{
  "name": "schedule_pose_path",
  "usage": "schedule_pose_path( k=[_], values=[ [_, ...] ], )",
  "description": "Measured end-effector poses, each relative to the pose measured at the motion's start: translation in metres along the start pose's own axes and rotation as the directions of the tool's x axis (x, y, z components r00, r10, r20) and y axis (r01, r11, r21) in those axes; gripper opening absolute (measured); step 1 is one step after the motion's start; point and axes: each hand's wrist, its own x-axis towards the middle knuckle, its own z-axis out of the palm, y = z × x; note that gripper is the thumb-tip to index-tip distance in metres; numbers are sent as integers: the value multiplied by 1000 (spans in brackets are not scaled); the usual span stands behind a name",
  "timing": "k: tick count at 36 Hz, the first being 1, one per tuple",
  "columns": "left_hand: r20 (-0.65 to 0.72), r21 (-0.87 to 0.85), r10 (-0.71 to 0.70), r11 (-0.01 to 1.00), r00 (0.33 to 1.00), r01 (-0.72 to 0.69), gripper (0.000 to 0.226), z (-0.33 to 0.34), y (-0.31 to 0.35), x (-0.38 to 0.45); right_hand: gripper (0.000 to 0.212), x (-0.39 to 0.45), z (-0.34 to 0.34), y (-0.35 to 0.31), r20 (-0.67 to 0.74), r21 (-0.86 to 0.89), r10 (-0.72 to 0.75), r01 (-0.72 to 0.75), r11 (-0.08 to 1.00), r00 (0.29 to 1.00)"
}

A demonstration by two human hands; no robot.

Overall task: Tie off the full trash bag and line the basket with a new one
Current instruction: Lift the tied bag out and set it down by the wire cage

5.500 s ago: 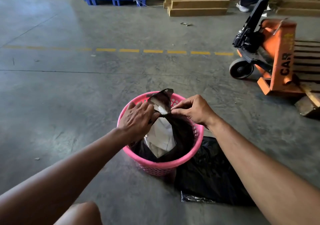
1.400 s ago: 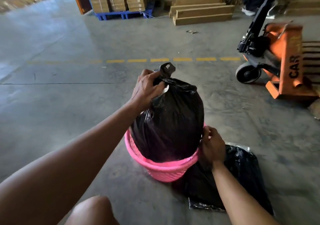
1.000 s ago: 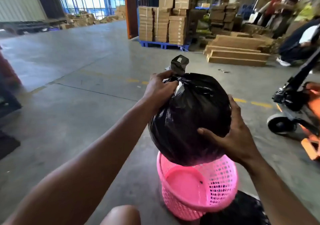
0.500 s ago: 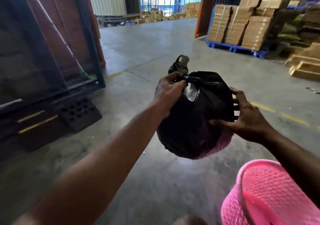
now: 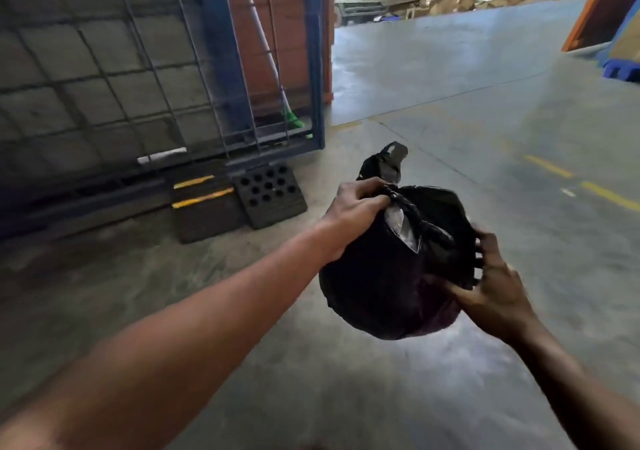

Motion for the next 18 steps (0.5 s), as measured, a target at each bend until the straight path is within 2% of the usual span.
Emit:
schedule_pose_path(
  k=[3,6,16,18],
  values=[
    [-120,63,-38,997,992,46,22,-33,-33,23,100,34,57,6,37,49,-11,9,999,999],
    [-193,49,-58,996,979,69,20,-75,-65,48,100,75,121,8,97,119,-42,30,992,994],
    [-351,-20,-115,993,929,115,19,-191,-138,129,103,189,273,1,155,237,-98,60,970,983],
    [-371,22,-98,993,924,114,21,-210,-149,149,103,211,294,-2,150,265,-109,66,962,983]
  ],
)
